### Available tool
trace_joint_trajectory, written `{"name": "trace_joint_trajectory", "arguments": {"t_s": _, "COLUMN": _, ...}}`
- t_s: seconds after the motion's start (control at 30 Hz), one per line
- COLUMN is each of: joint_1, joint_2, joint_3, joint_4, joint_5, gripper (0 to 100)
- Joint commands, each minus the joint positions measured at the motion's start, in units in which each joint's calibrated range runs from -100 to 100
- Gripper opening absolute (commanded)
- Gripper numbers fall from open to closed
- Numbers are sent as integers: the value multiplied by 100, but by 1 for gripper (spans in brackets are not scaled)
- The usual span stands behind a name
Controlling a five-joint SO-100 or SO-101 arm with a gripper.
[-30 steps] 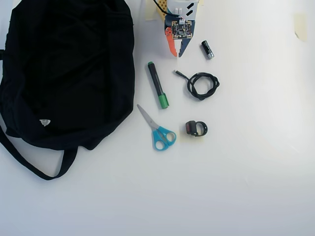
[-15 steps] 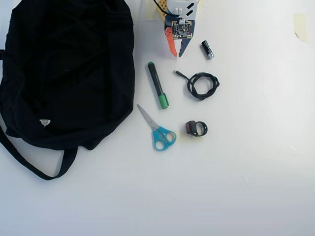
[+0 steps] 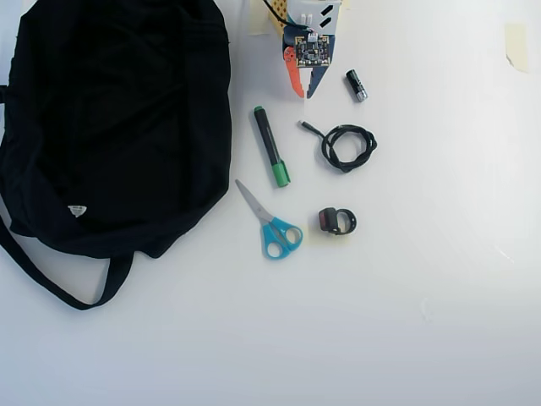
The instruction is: Put the bike light into the black bag
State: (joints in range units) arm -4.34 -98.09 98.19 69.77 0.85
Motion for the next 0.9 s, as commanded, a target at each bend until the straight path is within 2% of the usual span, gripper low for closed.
{"name": "trace_joint_trajectory", "arguments": {"t_s": 0.0, "joint_1": 0, "joint_2": -116, "joint_3": 118, "joint_4": 292, "joint_5": -2, "gripper": 2}}
{"name": "trace_joint_trajectory", "arguments": {"t_s": 0.5, "joint_1": -75, "joint_2": -83, "joint_3": 109, "joint_4": 180, "joint_5": 25, "gripper": 3}}
{"name": "trace_joint_trajectory", "arguments": {"t_s": 0.67, "joint_1": -75, "joint_2": -58, "joint_3": 109, "joint_4": -707, "joint_5": 30, "gripper": 3}}
{"name": "trace_joint_trajectory", "arguments": {"t_s": 0.87, "joint_1": -165, "joint_2": 606, "joint_3": 64, "joint_4": -2757, "joint_5": 30, "gripper": 3}}
